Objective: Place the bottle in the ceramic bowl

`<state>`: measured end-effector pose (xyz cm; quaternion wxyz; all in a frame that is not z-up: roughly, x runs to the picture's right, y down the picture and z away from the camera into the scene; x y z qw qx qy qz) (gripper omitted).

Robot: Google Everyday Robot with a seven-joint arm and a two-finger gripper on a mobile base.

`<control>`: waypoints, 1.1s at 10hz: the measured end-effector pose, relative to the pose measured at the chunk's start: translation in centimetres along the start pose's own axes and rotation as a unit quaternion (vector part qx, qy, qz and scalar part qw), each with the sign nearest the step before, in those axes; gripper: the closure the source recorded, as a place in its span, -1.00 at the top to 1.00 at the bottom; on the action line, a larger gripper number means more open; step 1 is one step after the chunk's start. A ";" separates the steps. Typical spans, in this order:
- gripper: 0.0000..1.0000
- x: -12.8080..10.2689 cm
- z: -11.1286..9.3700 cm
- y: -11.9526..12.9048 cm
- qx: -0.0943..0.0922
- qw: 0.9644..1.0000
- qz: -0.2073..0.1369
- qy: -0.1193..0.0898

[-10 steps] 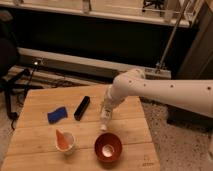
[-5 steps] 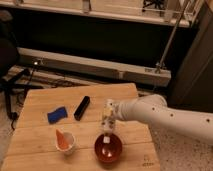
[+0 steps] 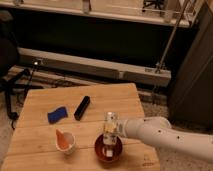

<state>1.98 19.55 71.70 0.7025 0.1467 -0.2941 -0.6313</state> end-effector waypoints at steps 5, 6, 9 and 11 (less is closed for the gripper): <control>0.51 0.6 0.6 0.3 0.063 0.997 0.036 -0.004; 0.59 1.3 0.0 0.5 0.076 0.996 0.039 0.003; 0.60 1.7 -1.3 1.5 0.094 0.995 0.031 0.007; 0.60 1.4 -1.7 2.1 0.098 0.995 0.027 0.005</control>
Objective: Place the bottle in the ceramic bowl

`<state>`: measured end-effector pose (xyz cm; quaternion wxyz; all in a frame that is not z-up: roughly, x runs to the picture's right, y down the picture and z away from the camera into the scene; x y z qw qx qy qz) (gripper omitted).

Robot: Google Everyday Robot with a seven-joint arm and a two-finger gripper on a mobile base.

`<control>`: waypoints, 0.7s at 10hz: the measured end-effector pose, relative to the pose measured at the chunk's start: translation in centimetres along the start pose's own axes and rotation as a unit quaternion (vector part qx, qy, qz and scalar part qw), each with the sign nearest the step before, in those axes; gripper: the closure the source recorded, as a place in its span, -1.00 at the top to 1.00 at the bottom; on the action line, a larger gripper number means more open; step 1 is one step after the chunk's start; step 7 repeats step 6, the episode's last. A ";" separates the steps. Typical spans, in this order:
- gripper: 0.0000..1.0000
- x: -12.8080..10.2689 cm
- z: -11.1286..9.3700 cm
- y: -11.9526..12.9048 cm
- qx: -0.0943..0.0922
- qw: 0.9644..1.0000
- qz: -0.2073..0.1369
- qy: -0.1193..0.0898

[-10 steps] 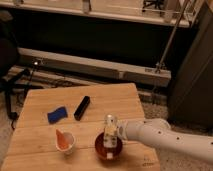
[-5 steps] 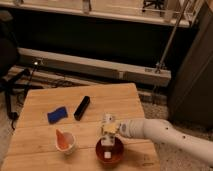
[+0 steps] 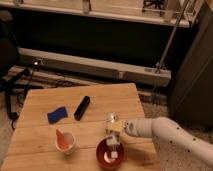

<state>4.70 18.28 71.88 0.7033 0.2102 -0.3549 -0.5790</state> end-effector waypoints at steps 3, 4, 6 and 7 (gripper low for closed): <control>0.60 0.1 -0.7 0.5 0.013 1.000 0.004 0.003; 0.60 0.2 -0.9 0.6 0.018 1.000 0.008 0.004; 0.60 0.4 -1.1 1.0 0.029 0.999 0.024 0.004; 0.60 0.4 -1.1 1.0 0.029 0.999 0.024 0.004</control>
